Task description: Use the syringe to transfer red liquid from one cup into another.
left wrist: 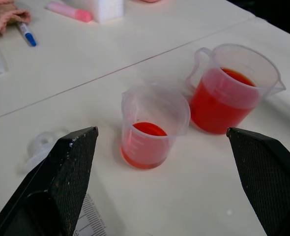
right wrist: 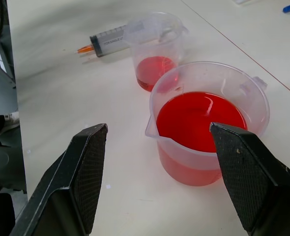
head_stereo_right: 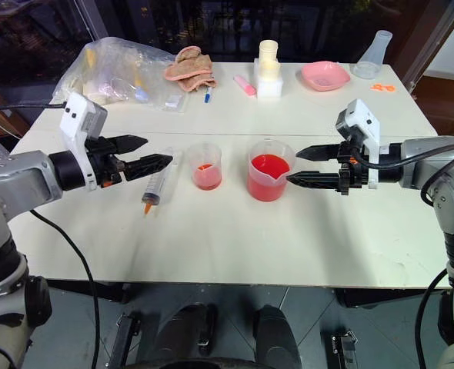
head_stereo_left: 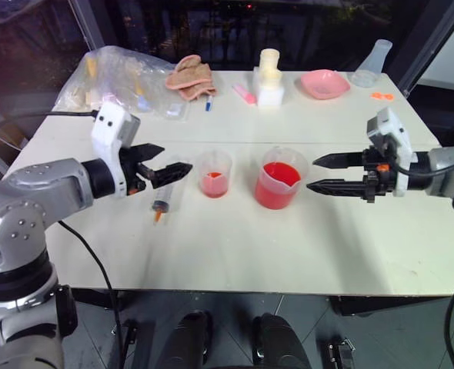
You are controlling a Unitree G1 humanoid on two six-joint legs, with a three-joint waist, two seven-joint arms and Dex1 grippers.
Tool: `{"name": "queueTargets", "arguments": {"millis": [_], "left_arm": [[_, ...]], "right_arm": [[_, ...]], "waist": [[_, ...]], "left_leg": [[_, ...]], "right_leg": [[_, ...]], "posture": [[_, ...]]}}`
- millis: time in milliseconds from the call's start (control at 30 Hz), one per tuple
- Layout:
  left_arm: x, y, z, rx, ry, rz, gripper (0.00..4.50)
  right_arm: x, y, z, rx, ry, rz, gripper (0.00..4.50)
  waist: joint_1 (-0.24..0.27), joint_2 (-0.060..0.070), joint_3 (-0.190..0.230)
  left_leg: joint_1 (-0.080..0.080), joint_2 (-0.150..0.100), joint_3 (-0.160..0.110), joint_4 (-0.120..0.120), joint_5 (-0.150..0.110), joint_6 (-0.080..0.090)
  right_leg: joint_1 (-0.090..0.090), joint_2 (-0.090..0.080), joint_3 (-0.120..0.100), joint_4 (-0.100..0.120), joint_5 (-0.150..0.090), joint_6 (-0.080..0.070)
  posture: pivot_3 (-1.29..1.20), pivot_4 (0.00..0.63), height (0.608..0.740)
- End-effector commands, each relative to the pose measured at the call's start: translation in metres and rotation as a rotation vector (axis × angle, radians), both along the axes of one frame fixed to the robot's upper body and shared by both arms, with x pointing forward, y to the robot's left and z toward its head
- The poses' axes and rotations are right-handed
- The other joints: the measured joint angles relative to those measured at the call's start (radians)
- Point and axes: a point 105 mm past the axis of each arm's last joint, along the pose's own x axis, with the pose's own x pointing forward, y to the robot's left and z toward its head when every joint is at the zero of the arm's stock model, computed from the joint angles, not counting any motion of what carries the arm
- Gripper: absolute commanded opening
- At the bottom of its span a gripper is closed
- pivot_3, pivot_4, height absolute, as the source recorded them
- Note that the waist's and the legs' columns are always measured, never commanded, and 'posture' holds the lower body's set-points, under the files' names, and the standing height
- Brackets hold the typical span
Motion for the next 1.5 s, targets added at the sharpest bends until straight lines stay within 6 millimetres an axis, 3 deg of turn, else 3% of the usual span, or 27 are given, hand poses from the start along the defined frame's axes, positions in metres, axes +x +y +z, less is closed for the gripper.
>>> {"name": "queueTargets", "arguments": {"millis": [33, 667, 967, 1200, 1300, 1367, 1500], "left_arm": [[-0.002, -0.003, 0.013, 0.005, -0.08, -0.005, 4.43], [-0.008, -0.004, 0.006, -0.009, -0.057, -0.015, 4.43], [-0.002, -0.007, 0.018, -0.049, -0.09, -0.002, 4.43], [0.031, 0.005, 0.06, -0.133, -0.143, 0.23, 4.43], [0.054, 0.016, 0.065, -0.065, -0.072, 0.458, 4.43], [0.066, 0.022, 0.069, -0.119, -0.015, 0.555, 4.43], [0.084, 0.026, 0.057, -0.245, 0.136, 0.698, 4.43]], "right_arm": [[-0.003, 0.002, 0.014, 0.015, -0.058, 0.01, 3.45], [-0.003, 0.006, 0.018, 0.008, -0.053, 0.029, 3.45], [-0.004, 0.009, 0.019, 0.017, -0.058, 0.03, 3.45], [-0.002, 0.012, 0.019, 0.016, -0.061, 0.037, 3.45], [-0.001, 0.013, 0.02, 0.013, -0.062, 0.044, 3.45], [-0.001, 0.014, 0.02, 0.011, -0.061, 0.049, 3.45], [-0.001, 0.015, 0.019, 0.007, -0.06, 0.053, 3.45]], "waist": [[0.0, 0.0, 0.0], [0.002, 0.0, 0.0], [0.015, 0.0, 0.0], [0.023, -0.001, 0.0], [0.021, -0.001, 0.0], [0.02, -0.001, 0.0], [0.02, -0.001, 0.0]], "left_leg": [[0.0, 0.0, 0.0, 0.0, 0.0, 0.0], [0.0, 0.0, 0.0, 0.0, 0.0, 0.0], [0.0, 0.0, 0.0, 0.0, 0.0, 0.0], [-0.001, 0.0, 0.0, 0.0, 0.0, 0.0], [-0.001, 0.0, 0.0, 0.0, 0.0, 0.0], [-0.001, 0.0, 0.001, 0.0, 0.0, -0.001], [0.0, 0.0, 0.001, 0.0, 0.002, -0.004]], "right_leg": [[0.0, 0.0, 0.0, 0.0, 0.0, 0.0], [0.0, 0.0, 0.0, 0.0, 0.0, 0.0], [0.0, 0.0, 0.0, -0.001, 0.0, 0.0], [0.0, 0.0, 0.0, -0.001, 0.0, 0.0], [0.0, 0.0, 0.0, -0.001, 0.0, 0.0], [0.0, 0.001, 0.0, -0.001, 0.0, 0.0], [0.0, 0.001, 0.0, 0.0, 0.0, 0.0]], "posture": [[0.0, 0.15, 0.74], [0.0, 0.15, 0.74], [0.0, 0.15, 0.74], [0.0, 0.15, 0.74], [0.0, 0.15, 0.74], [0.0, 0.15, 0.74], [0.0, 0.15, 0.74]]}}
